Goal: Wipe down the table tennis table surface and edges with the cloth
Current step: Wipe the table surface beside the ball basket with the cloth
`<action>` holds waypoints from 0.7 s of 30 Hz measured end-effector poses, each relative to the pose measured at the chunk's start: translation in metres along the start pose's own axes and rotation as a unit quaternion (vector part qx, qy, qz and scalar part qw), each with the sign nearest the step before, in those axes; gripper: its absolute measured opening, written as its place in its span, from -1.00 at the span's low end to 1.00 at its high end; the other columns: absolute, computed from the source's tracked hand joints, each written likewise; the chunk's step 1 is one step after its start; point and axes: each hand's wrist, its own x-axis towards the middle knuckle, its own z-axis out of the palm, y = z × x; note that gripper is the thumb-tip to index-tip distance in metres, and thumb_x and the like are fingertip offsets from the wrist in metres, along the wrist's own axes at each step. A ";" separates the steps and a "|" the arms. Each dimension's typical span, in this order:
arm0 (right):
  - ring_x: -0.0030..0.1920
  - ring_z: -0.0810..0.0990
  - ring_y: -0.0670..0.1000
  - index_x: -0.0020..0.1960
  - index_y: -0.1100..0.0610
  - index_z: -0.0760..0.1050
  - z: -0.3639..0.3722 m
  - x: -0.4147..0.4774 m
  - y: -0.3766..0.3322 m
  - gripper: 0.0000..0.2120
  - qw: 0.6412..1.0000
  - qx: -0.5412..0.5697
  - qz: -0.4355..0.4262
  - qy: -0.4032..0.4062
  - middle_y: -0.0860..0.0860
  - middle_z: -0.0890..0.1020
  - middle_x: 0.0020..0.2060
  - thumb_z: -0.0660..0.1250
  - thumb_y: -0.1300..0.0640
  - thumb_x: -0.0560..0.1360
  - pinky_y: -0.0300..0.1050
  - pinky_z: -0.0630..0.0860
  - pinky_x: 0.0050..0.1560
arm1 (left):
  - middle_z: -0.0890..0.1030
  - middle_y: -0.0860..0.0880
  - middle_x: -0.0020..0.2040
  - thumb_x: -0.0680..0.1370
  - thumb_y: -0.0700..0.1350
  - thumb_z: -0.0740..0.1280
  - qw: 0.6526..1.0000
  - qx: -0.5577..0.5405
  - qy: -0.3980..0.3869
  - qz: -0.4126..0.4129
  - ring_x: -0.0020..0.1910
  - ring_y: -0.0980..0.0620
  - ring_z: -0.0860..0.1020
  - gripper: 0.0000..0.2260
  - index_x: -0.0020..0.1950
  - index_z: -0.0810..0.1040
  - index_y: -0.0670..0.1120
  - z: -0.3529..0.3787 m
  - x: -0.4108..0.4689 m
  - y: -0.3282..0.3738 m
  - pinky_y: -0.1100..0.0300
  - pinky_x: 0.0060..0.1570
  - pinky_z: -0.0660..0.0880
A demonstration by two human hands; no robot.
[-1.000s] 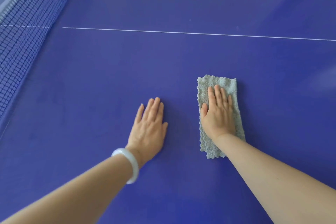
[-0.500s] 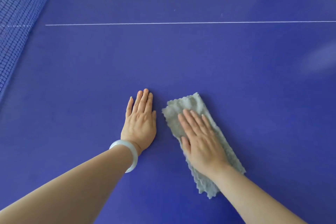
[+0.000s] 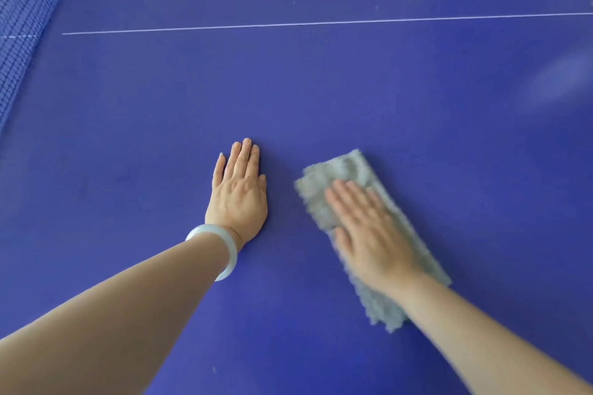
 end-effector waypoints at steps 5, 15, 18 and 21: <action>0.60 -0.04 0.09 0.61 0.20 -0.06 -0.022 0.009 0.082 -0.45 0.917 -0.031 0.396 0.015 0.13 0.01 0.60 -0.08 0.05 0.67 0.11 -0.06 0.56 | -0.04 -0.05 0.63 0.67 -0.07 -0.08 1.000 0.006 -0.012 -0.007 0.60 -0.01 -0.12 -0.50 0.61 -0.01 -0.16 0.001 0.000 0.003 0.02 0.55 -0.22; 0.60 0.01 0.01 0.60 0.15 0.11 0.007 -0.014 0.005 -0.45 1.000 0.001 0.021 0.004 0.05 0.11 0.59 -0.02 0.01 0.64 0.09 0.04 0.57 | -0.02 -0.05 0.62 0.67 -0.07 -0.06 1.000 0.006 0.000 -0.003 0.60 -0.02 -0.09 -0.50 0.61 0.02 -0.16 0.001 -0.001 0.000 0.05 0.55 -0.22; 0.60 -0.05 0.02 0.62 0.15 -0.03 -0.010 -0.005 0.084 -0.46 0.967 -0.027 0.254 0.016 0.06 0.02 0.61 -0.12 0.03 0.67 0.06 -0.06 0.58 | 0.00 -0.06 0.62 0.67 -0.07 -0.05 1.000 0.003 0.003 -0.002 0.60 -0.03 -0.07 -0.50 0.60 0.03 -0.17 0.002 -0.001 0.001 0.02 0.55 -0.19; 0.60 -0.08 0.07 0.62 0.18 -0.10 -0.013 0.022 0.094 -0.44 0.905 -0.021 0.425 0.022 0.11 -0.01 0.61 -0.10 0.05 0.66 0.11 -0.11 0.57 | -0.01 -0.07 0.62 0.67 -0.07 -0.05 1.000 0.004 -0.001 -0.006 0.60 -0.04 -0.08 -0.50 0.60 0.02 -0.17 0.003 -0.001 0.002 0.02 0.55 -0.19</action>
